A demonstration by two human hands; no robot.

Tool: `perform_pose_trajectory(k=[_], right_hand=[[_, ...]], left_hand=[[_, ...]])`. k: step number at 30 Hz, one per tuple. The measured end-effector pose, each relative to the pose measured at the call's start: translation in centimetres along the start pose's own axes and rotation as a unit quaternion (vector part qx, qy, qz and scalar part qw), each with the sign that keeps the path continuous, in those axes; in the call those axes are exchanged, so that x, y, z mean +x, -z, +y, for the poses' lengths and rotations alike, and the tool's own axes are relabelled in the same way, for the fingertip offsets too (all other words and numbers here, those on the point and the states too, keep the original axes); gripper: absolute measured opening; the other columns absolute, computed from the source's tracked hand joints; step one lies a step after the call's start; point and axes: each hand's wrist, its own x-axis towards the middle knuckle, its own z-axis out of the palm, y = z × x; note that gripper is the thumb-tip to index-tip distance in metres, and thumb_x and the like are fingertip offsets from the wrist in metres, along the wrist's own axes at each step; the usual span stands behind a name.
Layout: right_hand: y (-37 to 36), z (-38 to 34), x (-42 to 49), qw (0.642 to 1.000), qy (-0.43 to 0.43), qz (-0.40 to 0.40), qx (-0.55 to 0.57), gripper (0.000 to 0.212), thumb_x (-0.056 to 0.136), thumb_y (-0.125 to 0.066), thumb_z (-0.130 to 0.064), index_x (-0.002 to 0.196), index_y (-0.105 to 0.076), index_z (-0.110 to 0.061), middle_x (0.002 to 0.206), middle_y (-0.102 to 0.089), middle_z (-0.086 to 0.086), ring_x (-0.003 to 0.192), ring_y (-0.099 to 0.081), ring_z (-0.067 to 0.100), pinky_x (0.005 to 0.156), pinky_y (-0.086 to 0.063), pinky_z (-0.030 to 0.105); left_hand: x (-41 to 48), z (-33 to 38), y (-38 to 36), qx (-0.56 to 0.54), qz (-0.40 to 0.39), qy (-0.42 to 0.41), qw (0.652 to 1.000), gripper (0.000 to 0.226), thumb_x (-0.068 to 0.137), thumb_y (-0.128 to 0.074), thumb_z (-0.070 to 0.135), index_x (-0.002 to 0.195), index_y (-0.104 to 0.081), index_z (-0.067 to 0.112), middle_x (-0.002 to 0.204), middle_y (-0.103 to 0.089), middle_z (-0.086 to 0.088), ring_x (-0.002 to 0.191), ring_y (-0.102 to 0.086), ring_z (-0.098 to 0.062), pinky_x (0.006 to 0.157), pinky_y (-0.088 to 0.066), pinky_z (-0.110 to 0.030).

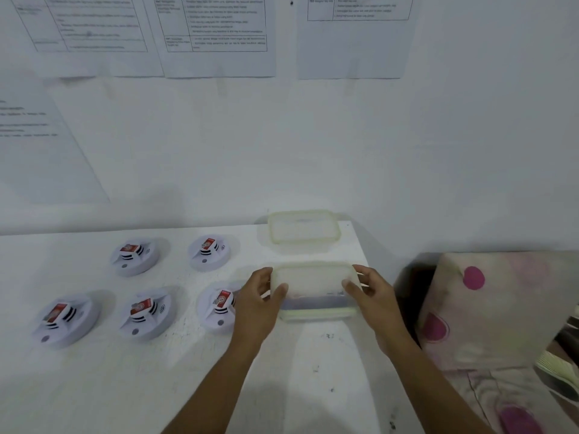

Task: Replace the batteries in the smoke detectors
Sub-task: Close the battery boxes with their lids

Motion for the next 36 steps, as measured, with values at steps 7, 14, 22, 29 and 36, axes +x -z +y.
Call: perform_pose_trajectory(k=[7,14,22,29,36], right_hand=[[-0.4,-1.1,0.5,0.99,0.038,0.043,-0.127,0.042,0.086,-0.071,-0.027,0.126,-0.056,-0.028,0.124,-0.06,-0.005,0.108,-0.058,0.013,0.089,-0.048,0.028],[-6.8,-4.7,-3.9,0.854,0.397,0.006,-0.336,0.024,0.085,-0.063,-0.016,0.108,-0.066,-0.016,0.108,-0.064,-0.003,0.106,-0.053,0.013,0.094,-0.042,0.026],[-19.3,-1.4,-8.4,0.891,0.278,-0.104,-0.342,0.065,0.084,-0.067,-0.038,0.142,-0.043,-0.022,0.149,-0.037,0.002,0.14,-0.028,0.018,0.113,-0.033,0.035],[-22.1,1.7,-9.9,0.949,0.137,0.015,-0.284,0.089,0.074,-0.081,-0.036,0.148,-0.033,-0.018,0.146,-0.043,0.001,0.134,-0.042,0.02,0.101,-0.033,0.024],[-22.0,1.6,-9.9,0.956,0.125,0.015,-0.264,0.089,0.072,-0.081,-0.038,0.146,-0.035,-0.018,0.144,-0.046,-0.002,0.132,-0.045,0.016,0.106,-0.04,0.031]], left_hand=[[1.2,1.2,0.6,0.076,-0.011,-0.044,0.996,0.047,0.089,-0.069,0.024,0.132,-0.057,0.011,0.128,-0.064,-0.003,0.107,-0.06,-0.011,0.092,-0.047,-0.022],[1.8,-0.3,10.8,0.298,0.038,-0.194,0.934,0.041,0.09,-0.067,0.03,0.126,-0.061,0.012,0.13,-0.062,-0.005,0.122,-0.055,-0.024,0.102,-0.036,-0.03],[1.0,-6.9,21.7,0.355,0.012,-0.135,0.925,0.088,0.064,-0.064,0.069,0.137,-0.054,0.019,0.147,-0.047,-0.009,0.136,-0.042,-0.029,0.109,-0.034,-0.046],[0.3,-10.3,24.1,0.139,-0.001,-0.092,0.986,0.094,0.071,-0.087,0.026,0.148,-0.035,0.012,0.148,-0.044,-0.001,0.134,-0.04,-0.011,0.106,-0.031,-0.024],[0.3,-10.8,24.0,0.132,-0.01,-0.089,0.987,0.103,0.068,-0.087,0.033,0.151,-0.027,0.018,0.146,-0.039,0.011,0.132,-0.036,-0.004,0.106,-0.029,-0.023]])
